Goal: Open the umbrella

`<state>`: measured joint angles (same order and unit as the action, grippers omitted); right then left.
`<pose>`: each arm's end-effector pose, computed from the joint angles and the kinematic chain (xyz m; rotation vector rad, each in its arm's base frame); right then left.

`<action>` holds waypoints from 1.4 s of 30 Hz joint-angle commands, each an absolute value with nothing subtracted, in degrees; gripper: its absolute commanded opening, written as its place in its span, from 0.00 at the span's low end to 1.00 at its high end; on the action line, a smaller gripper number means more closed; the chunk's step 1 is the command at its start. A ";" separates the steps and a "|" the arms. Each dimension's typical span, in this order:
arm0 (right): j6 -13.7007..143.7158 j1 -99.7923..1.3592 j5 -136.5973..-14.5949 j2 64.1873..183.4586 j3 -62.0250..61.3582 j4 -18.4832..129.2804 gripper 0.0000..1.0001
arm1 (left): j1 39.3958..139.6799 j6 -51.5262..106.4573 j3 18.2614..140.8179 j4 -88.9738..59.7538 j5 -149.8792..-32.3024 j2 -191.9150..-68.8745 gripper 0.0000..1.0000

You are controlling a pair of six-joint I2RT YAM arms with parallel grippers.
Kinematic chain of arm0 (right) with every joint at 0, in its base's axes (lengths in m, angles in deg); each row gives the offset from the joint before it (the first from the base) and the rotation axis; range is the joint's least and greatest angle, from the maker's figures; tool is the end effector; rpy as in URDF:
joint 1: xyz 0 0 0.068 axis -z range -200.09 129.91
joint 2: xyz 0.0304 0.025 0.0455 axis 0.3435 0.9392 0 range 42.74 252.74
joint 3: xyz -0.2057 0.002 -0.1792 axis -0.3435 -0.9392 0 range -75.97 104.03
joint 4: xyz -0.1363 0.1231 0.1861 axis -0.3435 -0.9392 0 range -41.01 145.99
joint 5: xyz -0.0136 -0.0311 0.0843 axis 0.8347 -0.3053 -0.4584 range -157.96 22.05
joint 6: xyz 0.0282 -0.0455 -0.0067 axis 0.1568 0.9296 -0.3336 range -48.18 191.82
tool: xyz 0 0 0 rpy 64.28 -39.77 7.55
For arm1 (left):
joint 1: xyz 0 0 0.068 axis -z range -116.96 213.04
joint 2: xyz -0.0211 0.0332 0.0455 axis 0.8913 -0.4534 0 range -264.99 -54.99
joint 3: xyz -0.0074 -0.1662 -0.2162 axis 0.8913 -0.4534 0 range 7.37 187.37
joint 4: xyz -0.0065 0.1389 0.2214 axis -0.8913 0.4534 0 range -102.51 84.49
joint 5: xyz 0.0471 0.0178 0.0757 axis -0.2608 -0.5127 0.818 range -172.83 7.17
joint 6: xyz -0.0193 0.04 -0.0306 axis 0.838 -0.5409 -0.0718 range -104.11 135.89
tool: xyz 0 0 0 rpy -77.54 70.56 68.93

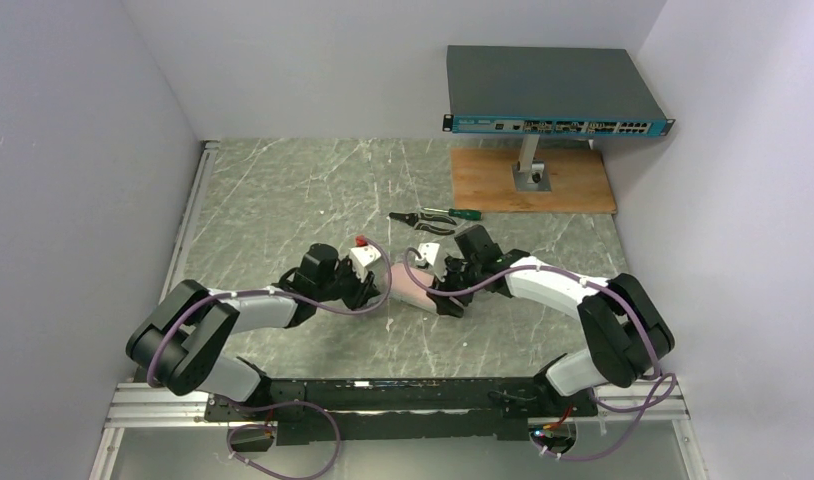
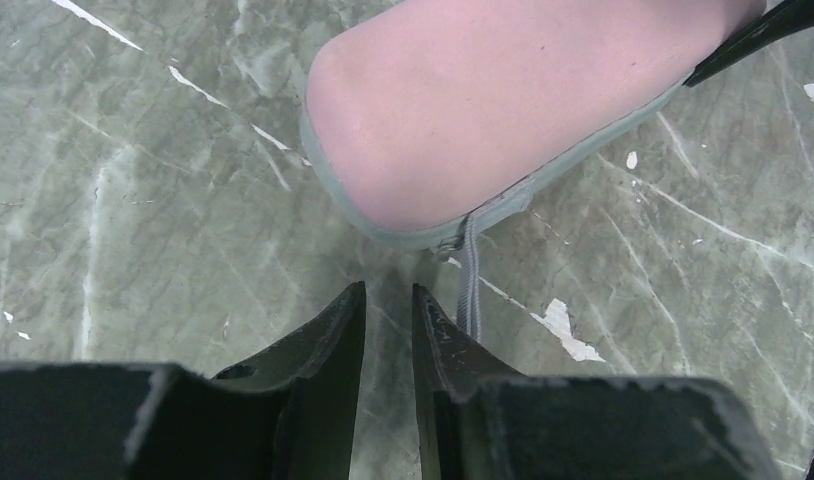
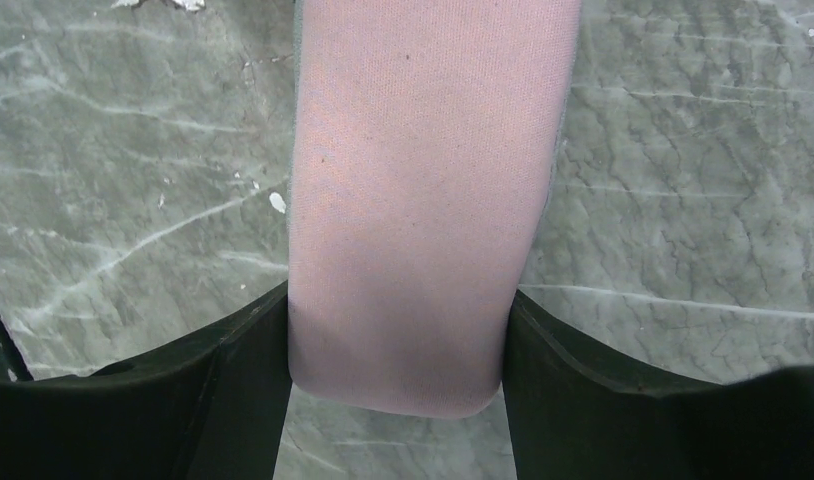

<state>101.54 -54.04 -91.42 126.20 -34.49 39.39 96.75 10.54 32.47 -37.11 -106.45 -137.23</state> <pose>0.2141 0.1613 0.1654 -1.4750 2.0929 0.5571 0.2064 -0.1549 0.1445 0.9551 1.9521 -0.7277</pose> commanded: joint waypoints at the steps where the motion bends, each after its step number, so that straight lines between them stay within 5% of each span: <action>1: 108.28 -51.88 -93.14 126.40 -36.20 31.12 0.00 | 96.75 9.73 32.84 -39.22 -106.05 -137.46 0.30; 10: 105.22 -51.86 -94.15 127.61 -35.20 31.81 0.00 | 100.91 8.86 33.74 -39.84 -106.43 -138.78 0.37; 21: 106.36 -51.88 -95.72 127.42 -35.05 30.96 0.00 | 104.08 11.85 34.57 -42.86 -101.51 -142.24 0.34; 27: 107.42 -51.85 -97.02 127.48 -35.22 30.29 0.00 | 104.06 12.64 33.70 -45.63 -98.52 -142.15 0.23; 31: 108.53 -51.91 -96.32 127.16 -35.62 29.68 0.00 | 103.15 13.65 33.03 -46.64 -97.70 -141.47 0.00; 42: 114.21 -48.91 -94.20 125.89 -37.32 26.92 0.00 | 92.93 18.69 33.32 -40.59 -100.40 -138.69 0.00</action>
<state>108.86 -50.48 -96.84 126.25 -34.49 36.53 97.15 16.95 32.89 -41.32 -103.47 -141.38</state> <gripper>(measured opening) 0.671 0.014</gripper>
